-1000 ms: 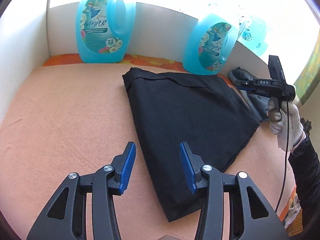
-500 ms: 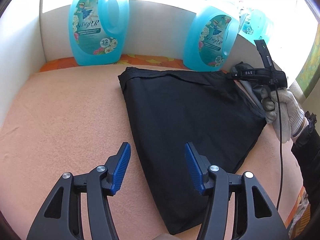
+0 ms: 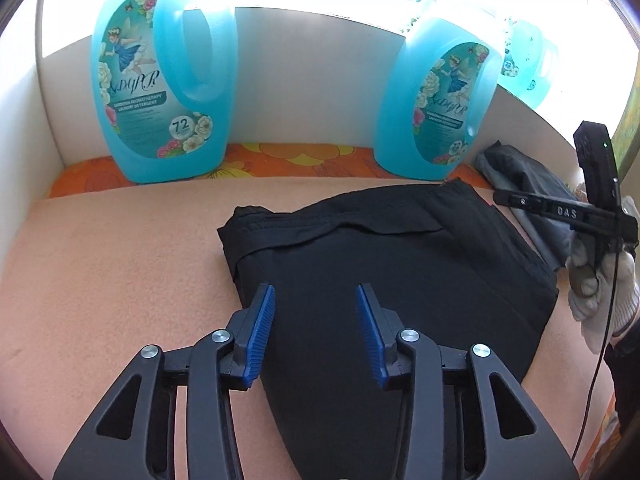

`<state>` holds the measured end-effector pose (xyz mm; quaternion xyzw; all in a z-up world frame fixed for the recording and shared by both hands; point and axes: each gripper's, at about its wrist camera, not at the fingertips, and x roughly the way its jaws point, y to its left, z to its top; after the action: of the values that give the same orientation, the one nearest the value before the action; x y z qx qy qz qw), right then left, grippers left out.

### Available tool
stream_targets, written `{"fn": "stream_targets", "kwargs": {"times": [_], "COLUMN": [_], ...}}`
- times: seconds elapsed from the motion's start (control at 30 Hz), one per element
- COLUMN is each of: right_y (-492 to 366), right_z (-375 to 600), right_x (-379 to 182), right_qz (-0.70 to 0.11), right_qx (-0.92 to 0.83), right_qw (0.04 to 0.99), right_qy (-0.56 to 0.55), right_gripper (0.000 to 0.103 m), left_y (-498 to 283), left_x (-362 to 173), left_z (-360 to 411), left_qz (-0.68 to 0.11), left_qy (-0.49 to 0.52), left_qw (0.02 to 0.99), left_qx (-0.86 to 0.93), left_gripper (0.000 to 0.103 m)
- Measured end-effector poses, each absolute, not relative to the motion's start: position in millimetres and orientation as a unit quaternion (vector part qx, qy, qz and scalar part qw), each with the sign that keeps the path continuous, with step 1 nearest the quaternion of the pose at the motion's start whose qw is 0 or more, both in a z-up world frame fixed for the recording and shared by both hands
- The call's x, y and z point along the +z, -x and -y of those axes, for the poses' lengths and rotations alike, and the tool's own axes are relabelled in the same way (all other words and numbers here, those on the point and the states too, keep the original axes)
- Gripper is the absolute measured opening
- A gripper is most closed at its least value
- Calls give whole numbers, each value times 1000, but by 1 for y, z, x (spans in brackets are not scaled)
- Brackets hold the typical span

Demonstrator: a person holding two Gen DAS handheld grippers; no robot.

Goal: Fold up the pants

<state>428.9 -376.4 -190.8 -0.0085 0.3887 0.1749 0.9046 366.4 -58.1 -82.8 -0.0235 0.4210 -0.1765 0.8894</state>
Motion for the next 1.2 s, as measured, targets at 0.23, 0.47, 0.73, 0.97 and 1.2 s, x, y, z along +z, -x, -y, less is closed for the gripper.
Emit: {"fn": "stream_targets", "kwargs": {"times": [0.23,0.47,0.73,0.97,1.2], "right_y": [-449,-424,-346,-278,-223], "right_z": [397,415,428,334,211], "right_x": [-213,-191,-168,-167,-207], "right_qz": [-419,-407,-363,-360,-366], "right_qx": [167,135,173,276,351], "right_qw": [891,901,911,890,855], "right_qy": [-43,-60,-95,-27,109], "right_gripper": [2,24,47,48,56], "left_y": [-396,-385,-343,-359,-392], "left_x": [-115,-113,-90,-88,-109], "left_z": [60,70,42,13,14], "left_qz": [-455,-435,-419,-436,-468], "left_qy": [18,-20,1,60,109], "left_qw": [877,890,898,889,866], "left_qx": [-155,-137,-138,-128,-143], "left_gripper": [39,39,50,54,55]}}
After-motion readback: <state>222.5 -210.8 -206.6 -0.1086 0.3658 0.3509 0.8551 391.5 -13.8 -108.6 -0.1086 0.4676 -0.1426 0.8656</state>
